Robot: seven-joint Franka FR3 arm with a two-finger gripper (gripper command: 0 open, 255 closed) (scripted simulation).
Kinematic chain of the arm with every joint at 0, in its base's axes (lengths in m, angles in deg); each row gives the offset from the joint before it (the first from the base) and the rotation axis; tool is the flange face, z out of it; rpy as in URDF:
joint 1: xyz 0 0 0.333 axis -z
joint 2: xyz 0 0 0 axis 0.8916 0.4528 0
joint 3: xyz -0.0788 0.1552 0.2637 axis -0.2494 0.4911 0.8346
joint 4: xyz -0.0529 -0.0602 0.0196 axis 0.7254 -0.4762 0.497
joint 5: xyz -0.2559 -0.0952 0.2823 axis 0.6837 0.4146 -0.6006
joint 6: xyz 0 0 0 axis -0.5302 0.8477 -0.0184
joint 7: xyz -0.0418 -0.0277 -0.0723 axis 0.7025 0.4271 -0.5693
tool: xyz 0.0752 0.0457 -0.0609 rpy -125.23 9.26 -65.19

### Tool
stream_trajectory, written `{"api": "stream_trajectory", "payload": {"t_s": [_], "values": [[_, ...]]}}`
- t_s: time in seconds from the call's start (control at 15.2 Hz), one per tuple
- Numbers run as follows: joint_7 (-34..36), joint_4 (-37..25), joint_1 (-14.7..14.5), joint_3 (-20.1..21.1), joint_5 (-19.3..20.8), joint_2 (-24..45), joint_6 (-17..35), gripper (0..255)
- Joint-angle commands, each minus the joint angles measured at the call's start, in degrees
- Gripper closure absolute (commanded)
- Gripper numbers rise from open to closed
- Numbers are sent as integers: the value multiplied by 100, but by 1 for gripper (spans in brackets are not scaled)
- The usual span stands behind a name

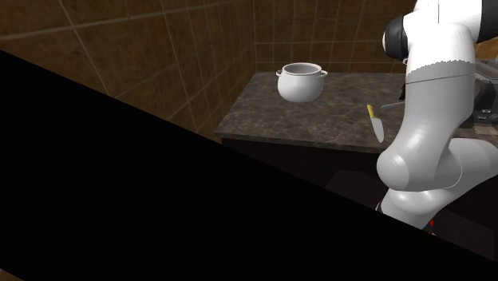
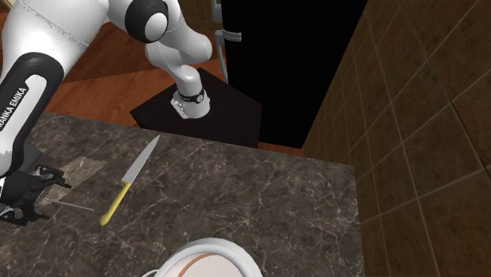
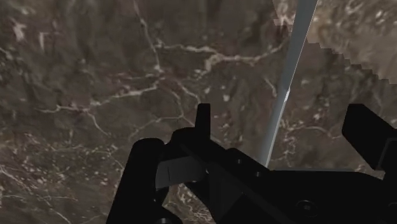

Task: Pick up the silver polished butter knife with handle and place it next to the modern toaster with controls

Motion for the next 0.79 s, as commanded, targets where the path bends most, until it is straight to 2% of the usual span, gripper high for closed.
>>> {"api": "stream_trajectory", "payload": {"t_s": [0.0, 0.26, 0.73], "values": [[-12, -13, 17, 6, -10, 18, -3, 0], [135, -492, 58, -130, 211, -179, -606, 0], [135, -492, 58, -130, 210, -179, -606, 0]]}}
